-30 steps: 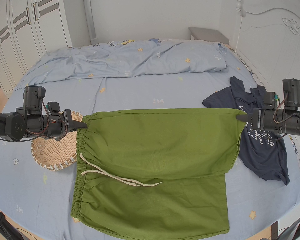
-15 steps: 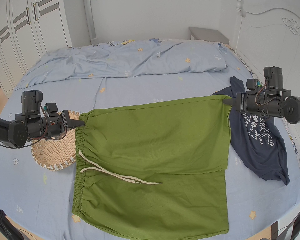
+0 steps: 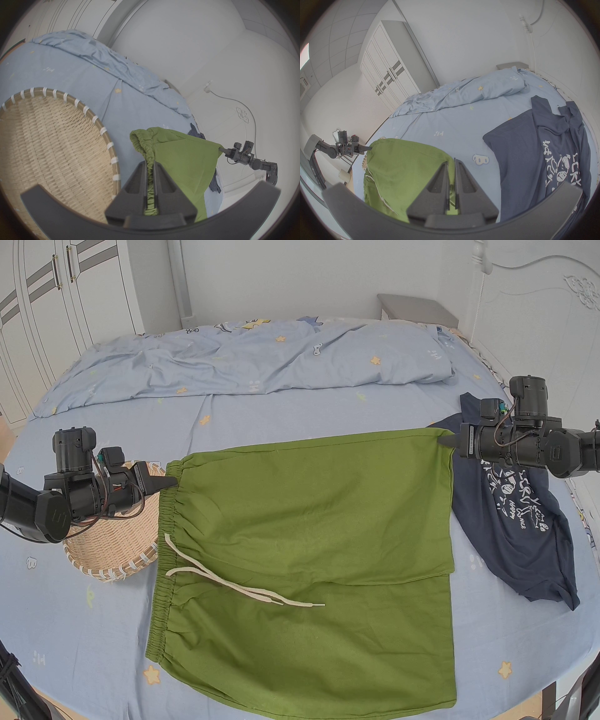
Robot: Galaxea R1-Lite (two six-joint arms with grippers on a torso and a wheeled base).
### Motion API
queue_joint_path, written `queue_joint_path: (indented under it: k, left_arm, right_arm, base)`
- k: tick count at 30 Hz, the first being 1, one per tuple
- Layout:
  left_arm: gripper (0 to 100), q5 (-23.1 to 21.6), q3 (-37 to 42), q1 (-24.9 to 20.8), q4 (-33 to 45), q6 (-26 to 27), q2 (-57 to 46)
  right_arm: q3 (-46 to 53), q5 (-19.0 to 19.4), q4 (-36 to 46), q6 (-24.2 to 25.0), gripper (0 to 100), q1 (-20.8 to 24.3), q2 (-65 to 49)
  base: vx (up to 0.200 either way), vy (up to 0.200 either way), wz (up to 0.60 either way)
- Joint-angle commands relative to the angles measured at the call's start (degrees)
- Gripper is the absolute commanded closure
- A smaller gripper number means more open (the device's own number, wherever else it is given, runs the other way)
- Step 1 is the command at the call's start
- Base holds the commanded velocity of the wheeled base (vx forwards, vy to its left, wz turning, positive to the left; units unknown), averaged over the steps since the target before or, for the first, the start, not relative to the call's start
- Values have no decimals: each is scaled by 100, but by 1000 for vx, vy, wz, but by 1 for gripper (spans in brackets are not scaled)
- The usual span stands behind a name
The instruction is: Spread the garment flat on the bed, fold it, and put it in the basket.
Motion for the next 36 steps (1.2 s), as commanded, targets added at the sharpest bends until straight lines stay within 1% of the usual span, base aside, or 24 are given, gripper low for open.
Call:
queue_joint_path:
  k: [1,9,12,18,29,30,36]
  left_arm:
    - [100,-7,-43,-5,-203,-14,214]
    - [100,-7,-69,-5,-300,-5,293]
    - [100,-7,-69,-14,-317,21,320]
    - [100,2,-25,-23,-757,-5,513]
    - [100,2,-34,-31,-792,-5,575]
    - [0,2,-43,-31,-801,-5,575]
    - [0,2,-61,-40,-906,-5,627]
  right_arm:
    - [-260,6,10,-9,100,-28,268]
    - [-357,6,-43,-27,100,-54,373]
    - [-348,-3,-43,-115,100,-36,452]
    - [-348,-12,-245,-150,100,-63,567]
    - [-357,-20,-289,-159,100,-72,707]
    - [-357,-20,-298,-159,0,-72,734]
    - [-278,-12,-447,-133,0,-72,795]
  base:
    - [0,0,0]
    - [0,0,0]
    - [0,0,0]
    - [0,0,0]
    - [0,0,0]
    - [0,0,0]
    - [0,0,0]
